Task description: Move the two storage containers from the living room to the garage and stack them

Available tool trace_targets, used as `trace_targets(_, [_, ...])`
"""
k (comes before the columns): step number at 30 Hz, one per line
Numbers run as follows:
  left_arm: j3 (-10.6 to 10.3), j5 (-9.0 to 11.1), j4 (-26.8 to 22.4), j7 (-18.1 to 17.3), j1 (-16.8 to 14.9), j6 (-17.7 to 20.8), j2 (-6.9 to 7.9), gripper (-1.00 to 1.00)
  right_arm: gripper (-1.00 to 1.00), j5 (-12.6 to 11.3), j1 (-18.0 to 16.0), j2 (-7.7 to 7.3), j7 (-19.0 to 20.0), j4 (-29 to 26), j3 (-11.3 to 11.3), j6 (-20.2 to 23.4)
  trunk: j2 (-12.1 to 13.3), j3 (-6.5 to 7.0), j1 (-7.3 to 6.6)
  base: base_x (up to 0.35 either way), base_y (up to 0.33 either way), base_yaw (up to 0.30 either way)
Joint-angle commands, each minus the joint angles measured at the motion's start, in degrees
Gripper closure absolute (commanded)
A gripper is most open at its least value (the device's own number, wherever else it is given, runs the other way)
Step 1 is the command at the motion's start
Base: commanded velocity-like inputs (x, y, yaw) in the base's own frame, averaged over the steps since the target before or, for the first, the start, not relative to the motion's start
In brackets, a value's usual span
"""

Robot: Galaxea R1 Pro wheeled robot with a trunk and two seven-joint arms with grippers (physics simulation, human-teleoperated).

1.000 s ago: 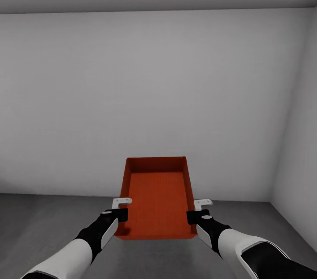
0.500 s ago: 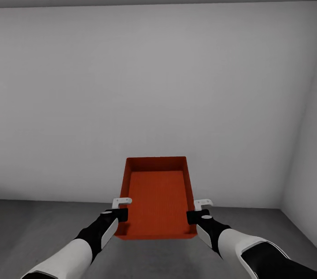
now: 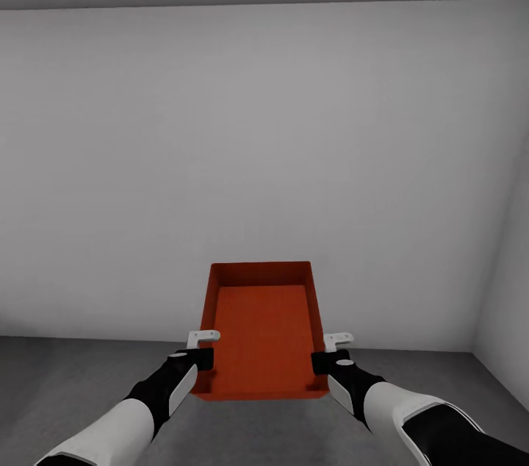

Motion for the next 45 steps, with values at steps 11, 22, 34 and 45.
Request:
trace_targets(11, [1.07,-0.81,-1.62,0.77,-0.06,0.39,-0.06,1.0,1.0,-0.89,-0.03,0.13,-0.05,0.23,-0.62,-0.16,-0.09,-0.11,0.01,0.0,0.0,0.0])
trace_targets(22, [1.13,-0.8,-1.54,0.73,-0.06,0.48,-0.15,1.0,1.0,-0.89,-0.03,0.13,-0.05,0.19,-0.62,-0.25,-2.89,-1.36,1.55,0.0,0.0,0.0])
trace_targets(34, [1.09,-0.8,-1.6,0.67,-0.06,0.57,-0.17,1.0,1.0,-0.89,-0.03,0.13,-0.05,0.19,-0.62,-0.25,-7.71,-3.52,4.19,0.0,0.0,0.0])
trace_targets(45, [1.13,-0.8,-1.62,0.68,-0.06,0.57,-0.17,1.0,1.0,-0.89,-0.03,0.13,-0.05,0.19,-0.62,-0.25,-12.12,-5.49,6.6,0.0,0.0,0.0])
